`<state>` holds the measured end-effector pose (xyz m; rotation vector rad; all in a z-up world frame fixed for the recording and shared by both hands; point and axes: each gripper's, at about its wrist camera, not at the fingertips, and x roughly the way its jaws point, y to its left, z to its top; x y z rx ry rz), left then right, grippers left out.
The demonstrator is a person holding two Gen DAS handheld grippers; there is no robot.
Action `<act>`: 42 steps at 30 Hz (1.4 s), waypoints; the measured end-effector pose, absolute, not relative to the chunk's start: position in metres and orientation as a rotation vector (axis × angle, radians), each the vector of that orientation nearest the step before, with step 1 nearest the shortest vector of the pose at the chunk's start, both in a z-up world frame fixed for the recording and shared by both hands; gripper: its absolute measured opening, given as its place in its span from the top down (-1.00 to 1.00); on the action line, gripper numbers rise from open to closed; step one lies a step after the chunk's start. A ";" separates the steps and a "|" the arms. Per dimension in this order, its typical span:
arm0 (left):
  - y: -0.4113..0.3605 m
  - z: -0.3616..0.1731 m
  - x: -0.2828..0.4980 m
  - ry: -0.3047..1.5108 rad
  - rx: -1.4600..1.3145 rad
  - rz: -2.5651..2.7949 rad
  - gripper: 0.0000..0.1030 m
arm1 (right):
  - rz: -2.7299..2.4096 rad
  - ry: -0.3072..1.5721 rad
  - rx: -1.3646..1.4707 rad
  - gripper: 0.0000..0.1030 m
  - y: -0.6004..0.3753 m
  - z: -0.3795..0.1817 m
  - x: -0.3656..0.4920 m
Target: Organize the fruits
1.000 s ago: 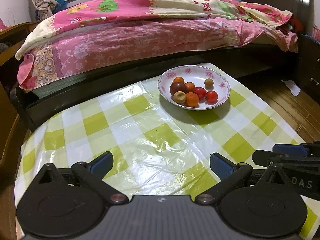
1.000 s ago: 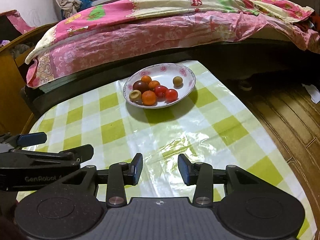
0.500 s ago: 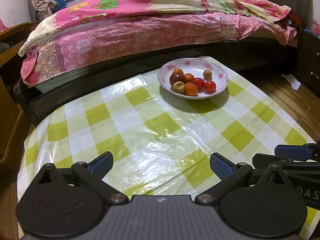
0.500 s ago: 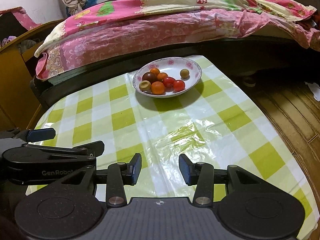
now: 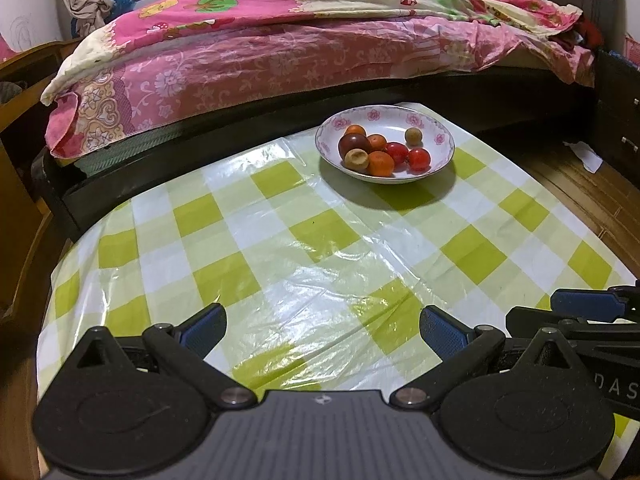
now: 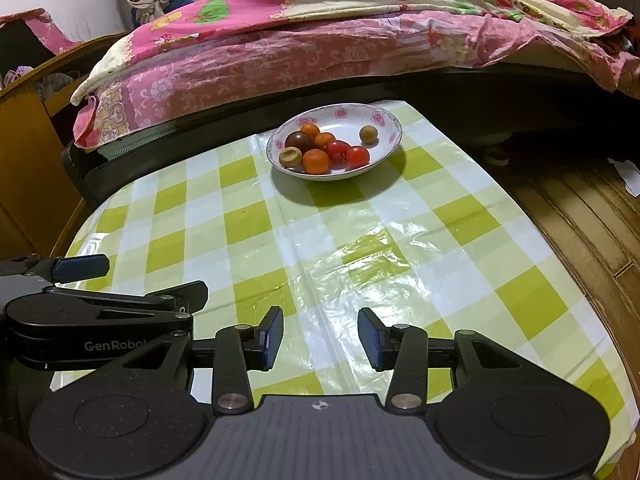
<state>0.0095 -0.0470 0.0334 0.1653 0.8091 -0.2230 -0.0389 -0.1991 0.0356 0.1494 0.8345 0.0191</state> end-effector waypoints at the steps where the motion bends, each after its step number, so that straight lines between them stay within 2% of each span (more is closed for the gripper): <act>1: -0.047 0.033 0.009 0.810 0.166 -0.223 -1.00 | 0.019 0.835 0.149 0.25 -0.199 0.036 -0.038; 42: -0.044 0.027 -0.034 0.795 0.217 -0.168 -1.00 | 0.030 0.862 0.133 0.24 -0.188 0.027 -0.072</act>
